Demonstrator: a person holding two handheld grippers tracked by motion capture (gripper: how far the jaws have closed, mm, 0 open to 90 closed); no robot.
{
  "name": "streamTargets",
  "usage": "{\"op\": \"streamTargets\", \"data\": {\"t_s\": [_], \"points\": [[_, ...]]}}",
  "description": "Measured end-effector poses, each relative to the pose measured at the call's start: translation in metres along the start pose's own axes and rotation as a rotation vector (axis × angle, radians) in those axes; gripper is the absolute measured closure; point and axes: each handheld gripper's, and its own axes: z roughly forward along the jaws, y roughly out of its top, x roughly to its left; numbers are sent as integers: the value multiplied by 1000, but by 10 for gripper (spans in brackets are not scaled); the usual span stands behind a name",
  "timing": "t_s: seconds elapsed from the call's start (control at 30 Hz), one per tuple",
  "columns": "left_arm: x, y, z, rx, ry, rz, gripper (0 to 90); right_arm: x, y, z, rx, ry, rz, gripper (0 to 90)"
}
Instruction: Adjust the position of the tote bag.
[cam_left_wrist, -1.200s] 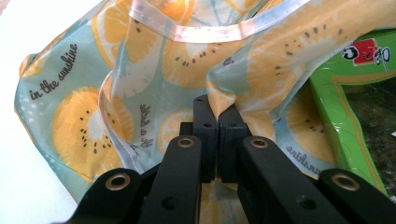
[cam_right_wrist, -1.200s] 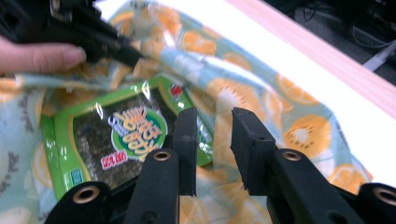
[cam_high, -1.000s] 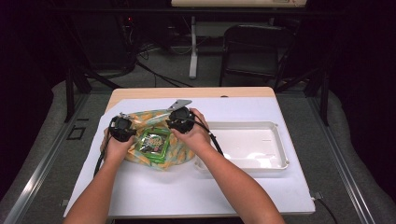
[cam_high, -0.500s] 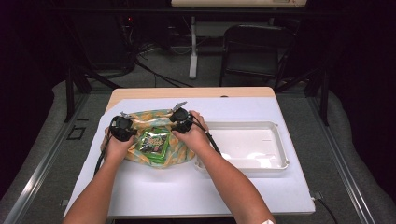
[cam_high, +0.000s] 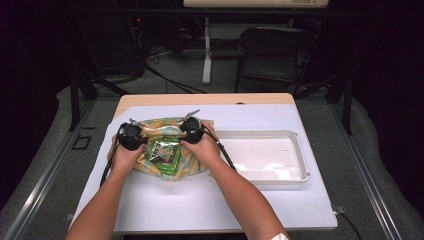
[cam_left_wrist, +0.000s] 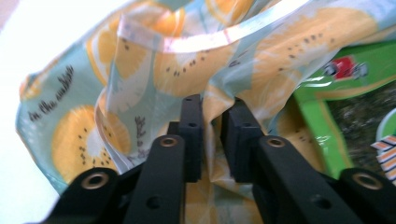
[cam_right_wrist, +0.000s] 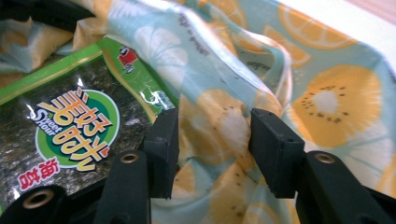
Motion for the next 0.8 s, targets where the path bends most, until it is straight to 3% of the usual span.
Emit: {"op": "streamTargets", "data": {"t_s": [0.13, 0.23, 0.3, 0.57, 0.67, 0.7, 0.8], "points": [[-3, 4, -11, -44, -16, 21, 716, 2, 0, 3, 31, -15, -34, 542], [-7, 9, -21, -68, -45, 40, 631, 3, -1, 6, 10, -15, -21, 636], [-7, 11, -21, -64, -56, 47, 606, 3, -1, 6, 11, -16, -19, 655], [-17, 11, -7, -11, -21, 128, 605, 4, 0, 5, 14, -11, -33, 799], [-19, 9, -2, 11, -12, 158, 655, 6, 0, 4, 21, -20, -58, 836], [-20, 9, 1, 38, -3, 170, 735, 7, 1, 2, 29, -29, -63, 861], [-20, 7, 6, 69, -4, 181, 805, 6, 0, 2, 29, -37, -70, 872]]}}
